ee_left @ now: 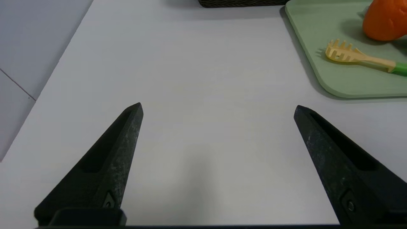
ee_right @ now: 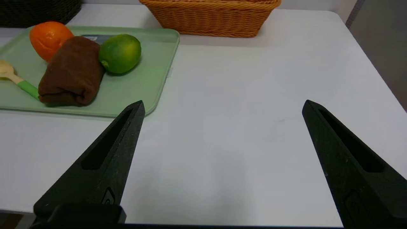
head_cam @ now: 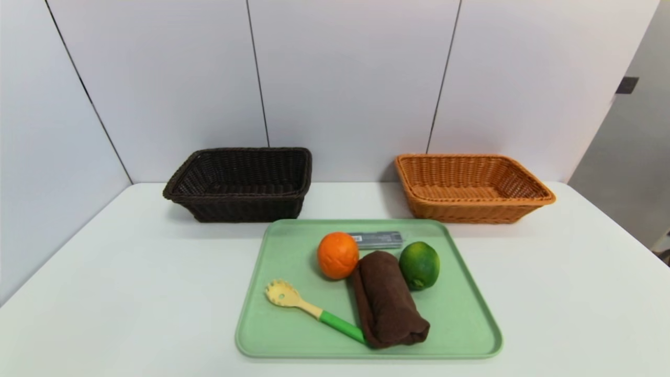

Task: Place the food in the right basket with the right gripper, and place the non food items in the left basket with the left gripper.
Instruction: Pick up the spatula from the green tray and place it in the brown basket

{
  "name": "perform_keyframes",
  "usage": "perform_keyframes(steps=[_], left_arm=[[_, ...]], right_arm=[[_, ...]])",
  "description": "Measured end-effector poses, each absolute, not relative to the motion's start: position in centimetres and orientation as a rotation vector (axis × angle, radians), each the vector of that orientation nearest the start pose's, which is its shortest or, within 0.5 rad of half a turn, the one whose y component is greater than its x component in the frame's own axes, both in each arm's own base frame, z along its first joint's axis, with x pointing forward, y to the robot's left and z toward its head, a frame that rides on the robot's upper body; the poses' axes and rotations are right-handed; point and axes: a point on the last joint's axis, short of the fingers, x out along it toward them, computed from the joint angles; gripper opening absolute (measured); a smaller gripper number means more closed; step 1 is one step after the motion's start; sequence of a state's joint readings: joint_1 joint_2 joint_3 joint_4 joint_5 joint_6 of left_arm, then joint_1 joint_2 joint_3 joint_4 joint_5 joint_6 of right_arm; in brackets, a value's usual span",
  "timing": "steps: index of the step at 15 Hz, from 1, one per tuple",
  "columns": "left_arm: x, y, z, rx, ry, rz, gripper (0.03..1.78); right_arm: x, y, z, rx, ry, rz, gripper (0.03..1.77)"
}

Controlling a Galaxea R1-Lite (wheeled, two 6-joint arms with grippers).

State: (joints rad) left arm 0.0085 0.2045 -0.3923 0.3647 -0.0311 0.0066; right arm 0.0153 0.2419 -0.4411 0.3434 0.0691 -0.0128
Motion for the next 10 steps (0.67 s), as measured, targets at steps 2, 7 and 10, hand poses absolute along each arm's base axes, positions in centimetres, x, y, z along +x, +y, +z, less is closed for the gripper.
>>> perform_keyframes(steps=[2,7,10], left_arm=[[-2.1,-0.1,17.5,-0.010,0.229,-0.035,1.69],[3.9,-0.1,23.6,-0.027,0.377,-0.060,1.69],[8.5,-0.5,25.7,-0.037,0.465,-0.117,1.69]], right_arm=[[-1.9,0.1,19.1,-0.006,0.185,0.091,1.71],[3.2,0.2,24.8,-0.004,0.289,0.101,1.71],[6.9,0.5,27.3,0.007,0.342,0.175,1.71]])
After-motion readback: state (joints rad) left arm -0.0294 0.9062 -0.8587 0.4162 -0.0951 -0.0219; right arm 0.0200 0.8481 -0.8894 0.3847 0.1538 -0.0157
